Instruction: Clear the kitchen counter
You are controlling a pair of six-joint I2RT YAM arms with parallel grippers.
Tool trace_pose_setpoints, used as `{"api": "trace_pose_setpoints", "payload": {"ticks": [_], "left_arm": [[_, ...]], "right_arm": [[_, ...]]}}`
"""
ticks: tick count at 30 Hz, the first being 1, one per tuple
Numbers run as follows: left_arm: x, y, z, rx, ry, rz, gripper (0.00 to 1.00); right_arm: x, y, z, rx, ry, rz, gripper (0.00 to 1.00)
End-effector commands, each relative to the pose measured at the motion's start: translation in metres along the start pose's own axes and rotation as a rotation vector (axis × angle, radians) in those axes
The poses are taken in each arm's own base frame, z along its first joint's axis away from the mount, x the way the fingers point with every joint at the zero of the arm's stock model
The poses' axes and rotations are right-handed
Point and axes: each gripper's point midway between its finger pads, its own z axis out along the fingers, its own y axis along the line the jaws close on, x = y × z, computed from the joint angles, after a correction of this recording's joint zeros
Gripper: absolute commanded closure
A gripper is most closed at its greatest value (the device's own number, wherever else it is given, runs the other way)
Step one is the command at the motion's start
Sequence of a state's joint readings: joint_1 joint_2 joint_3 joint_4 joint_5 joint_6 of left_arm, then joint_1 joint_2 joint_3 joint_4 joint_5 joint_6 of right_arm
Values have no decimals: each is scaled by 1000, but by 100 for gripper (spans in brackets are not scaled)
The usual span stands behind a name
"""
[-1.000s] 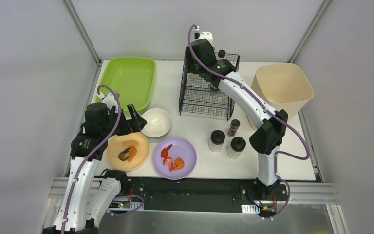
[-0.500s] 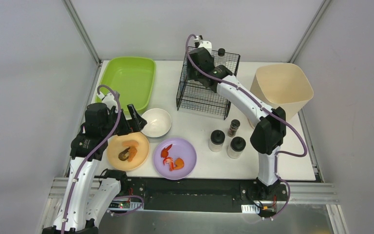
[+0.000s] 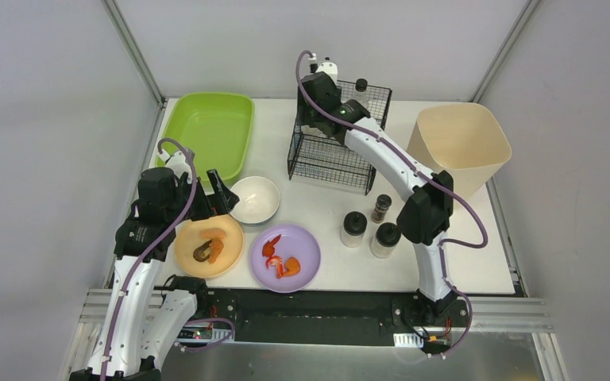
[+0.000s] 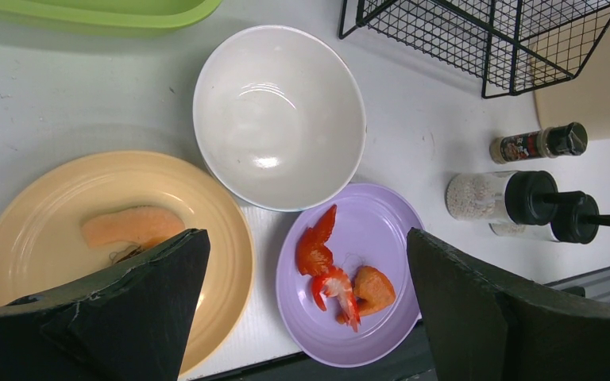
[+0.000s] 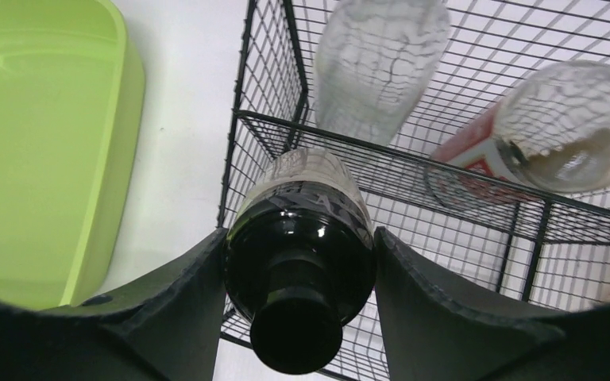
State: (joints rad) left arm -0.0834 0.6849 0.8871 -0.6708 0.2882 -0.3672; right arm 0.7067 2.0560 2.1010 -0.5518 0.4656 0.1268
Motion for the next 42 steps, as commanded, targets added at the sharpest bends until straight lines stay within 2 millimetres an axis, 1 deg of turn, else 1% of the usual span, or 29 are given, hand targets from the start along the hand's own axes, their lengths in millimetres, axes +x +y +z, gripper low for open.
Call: {"api": "trace_pose_setpoints", "payload": {"ticks": [1, 5, 9, 16, 21, 26, 33, 38, 42], "left_arm": [[-4, -3, 0, 19, -15, 2, 0], [-4, -2, 1, 19, -14, 2, 0], [-4, -3, 0, 19, -16, 4, 0], [-4, -2, 1, 16, -17, 4, 0], [-4, -2, 1, 16, -15, 3, 0], [-4, -2, 1, 18, -16, 3, 0], [-4, -2, 1, 15, -15, 2, 0], [-3, -1, 2, 12, -13, 2, 0], [-3, -1, 2, 11, -10, 1, 0]], "right_arm": [[-26, 16, 2, -34, -59, 75, 86], [-20, 17, 9, -43, -33, 94, 86], [-9, 17, 12, -43, 0, 88, 86], [26, 13, 14, -45, 105, 57, 87], [40, 9, 3, -65, 145, 53, 88], [48, 3, -14, -83, 157, 41, 89], [60, 5, -35, -132, 210, -9, 88], [69, 5, -42, -139, 245, -54, 88], [69, 6, -40, -141, 243, -67, 87]]}}
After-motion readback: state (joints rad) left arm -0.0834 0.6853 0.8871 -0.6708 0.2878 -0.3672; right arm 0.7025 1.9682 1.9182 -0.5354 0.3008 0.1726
